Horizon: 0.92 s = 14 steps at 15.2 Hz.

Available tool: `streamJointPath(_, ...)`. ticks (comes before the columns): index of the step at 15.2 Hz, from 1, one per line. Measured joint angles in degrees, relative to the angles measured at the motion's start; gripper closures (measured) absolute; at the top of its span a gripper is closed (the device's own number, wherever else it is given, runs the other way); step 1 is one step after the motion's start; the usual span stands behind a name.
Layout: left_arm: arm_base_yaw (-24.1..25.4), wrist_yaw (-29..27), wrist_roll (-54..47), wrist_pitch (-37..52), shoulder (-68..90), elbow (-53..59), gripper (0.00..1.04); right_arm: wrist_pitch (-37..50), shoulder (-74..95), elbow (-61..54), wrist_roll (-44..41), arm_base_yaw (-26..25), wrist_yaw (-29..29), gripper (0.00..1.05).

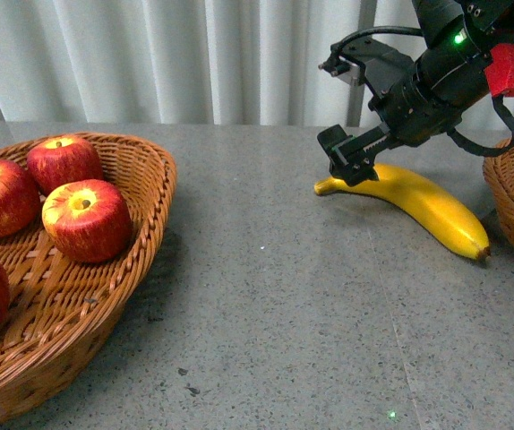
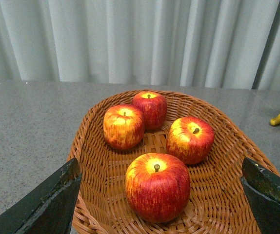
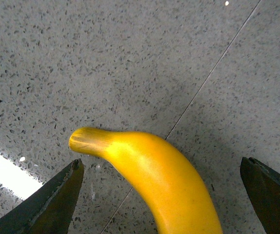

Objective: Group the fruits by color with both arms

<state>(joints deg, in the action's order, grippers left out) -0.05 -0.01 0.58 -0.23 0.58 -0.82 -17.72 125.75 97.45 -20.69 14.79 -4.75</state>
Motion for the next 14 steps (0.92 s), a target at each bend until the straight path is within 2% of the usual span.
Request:
streamJointPath(3, 0.0, 0.0, 0.0, 0.0, 0.0, 0.0, 0.07, -2.3, 1.1, 0.6, -2.1, -1.0, -1.2, 0.07)
streamJointPath(8, 0.0, 0.0, 0.0, 0.0, 0.0, 0.0, 0.07, -0.7, 3.0, 0.2, -4.5, -1.2, 1.7, 0.07)
streamJointPath(14, 0.0, 0.0, 0.0, 0.0, 0.0, 0.0, 0.07, 0.7, 1.9, -1.4, -2.6, -0.1, -1.0, 0.65)
